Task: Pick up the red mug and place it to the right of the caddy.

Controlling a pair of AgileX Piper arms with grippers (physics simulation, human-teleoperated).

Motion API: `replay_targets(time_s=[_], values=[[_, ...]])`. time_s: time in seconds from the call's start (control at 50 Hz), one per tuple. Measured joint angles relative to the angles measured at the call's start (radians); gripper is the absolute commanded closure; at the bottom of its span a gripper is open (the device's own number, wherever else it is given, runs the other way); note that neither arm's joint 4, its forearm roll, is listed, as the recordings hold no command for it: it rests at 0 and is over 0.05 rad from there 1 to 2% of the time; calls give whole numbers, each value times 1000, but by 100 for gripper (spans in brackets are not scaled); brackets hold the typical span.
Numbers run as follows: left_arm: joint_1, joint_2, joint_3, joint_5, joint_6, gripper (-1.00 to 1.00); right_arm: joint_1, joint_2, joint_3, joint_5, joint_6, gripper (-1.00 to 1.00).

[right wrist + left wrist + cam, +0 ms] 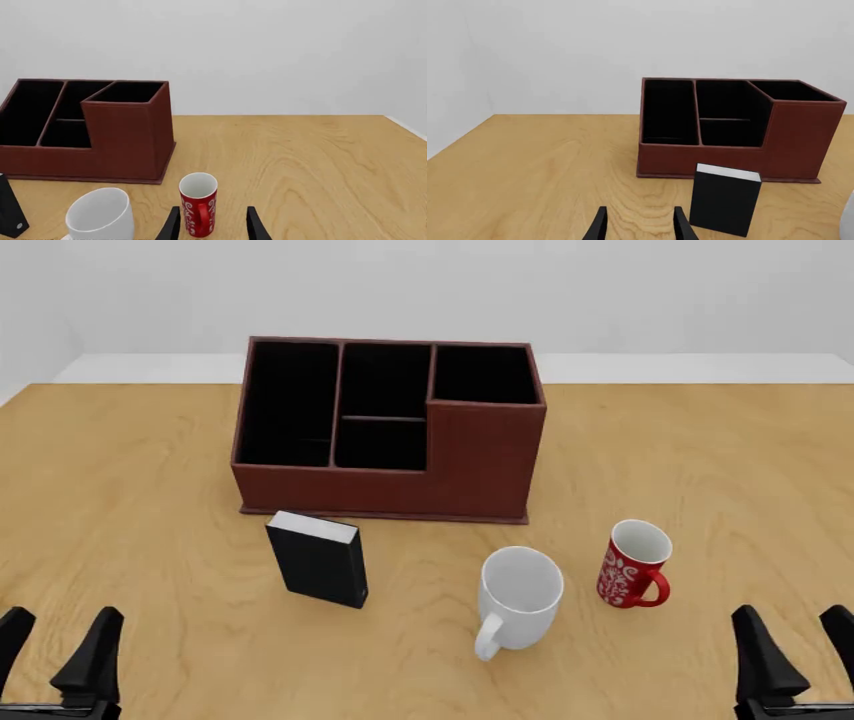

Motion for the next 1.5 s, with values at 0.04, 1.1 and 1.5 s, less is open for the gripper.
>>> replay_targets(time_s=[0.04, 1.1, 1.5], values=[[0, 1, 0, 0, 0, -100, 1, 8, 1, -6, -3, -100], [0, 5, -3, -1, 0, -100, 72, 666, -436, 91, -58, -100], [0, 5, -3, -1, 0, -100, 66, 861, -358, -56, -54, -100]])
